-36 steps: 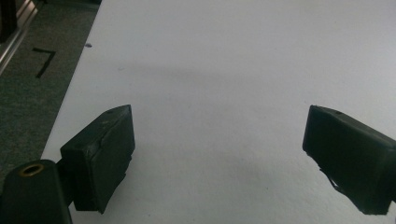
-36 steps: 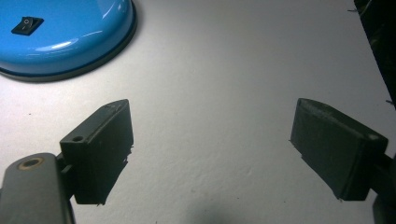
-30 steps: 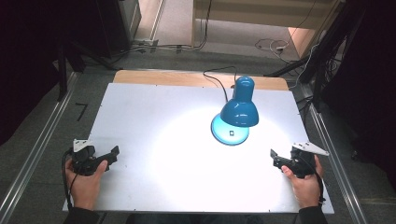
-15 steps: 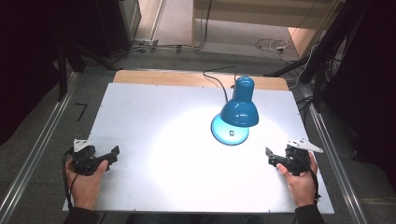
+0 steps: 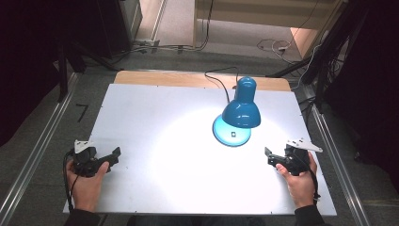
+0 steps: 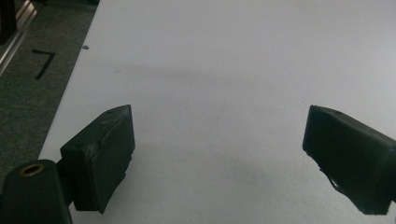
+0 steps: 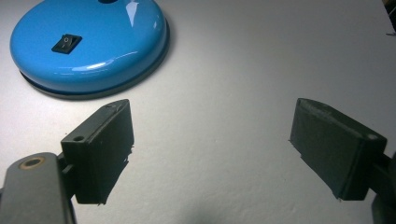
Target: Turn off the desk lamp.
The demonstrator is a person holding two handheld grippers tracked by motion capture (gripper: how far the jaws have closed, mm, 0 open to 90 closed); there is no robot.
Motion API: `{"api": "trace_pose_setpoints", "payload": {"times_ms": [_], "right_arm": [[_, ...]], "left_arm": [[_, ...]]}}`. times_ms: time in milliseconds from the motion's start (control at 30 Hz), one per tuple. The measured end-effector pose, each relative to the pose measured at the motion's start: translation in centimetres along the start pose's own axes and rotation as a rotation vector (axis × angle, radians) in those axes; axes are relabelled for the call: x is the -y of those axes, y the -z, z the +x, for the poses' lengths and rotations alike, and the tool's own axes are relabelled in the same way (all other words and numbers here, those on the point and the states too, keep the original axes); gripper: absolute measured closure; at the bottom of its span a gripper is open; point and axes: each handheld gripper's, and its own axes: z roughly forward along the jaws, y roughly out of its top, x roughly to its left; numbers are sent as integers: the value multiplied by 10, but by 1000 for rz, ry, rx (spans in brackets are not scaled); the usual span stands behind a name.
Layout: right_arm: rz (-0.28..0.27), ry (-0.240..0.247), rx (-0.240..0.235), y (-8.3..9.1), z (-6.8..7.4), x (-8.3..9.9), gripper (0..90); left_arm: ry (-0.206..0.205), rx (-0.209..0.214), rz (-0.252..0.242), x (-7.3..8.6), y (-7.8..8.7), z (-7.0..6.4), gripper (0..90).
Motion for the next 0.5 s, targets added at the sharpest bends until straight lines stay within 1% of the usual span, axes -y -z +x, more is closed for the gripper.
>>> {"api": "trace_pose_setpoints", "payload": {"times_ms": [200, 500], "right_arm": [[0, 8, -5, -2, 4, -2, 121], [-3, 27, -31, -8, 14, -6, 124]], "left_arm": [[1, 0, 2, 0, 0, 0, 102], [-1, -3, 5, 0, -1, 0, 102]]}}
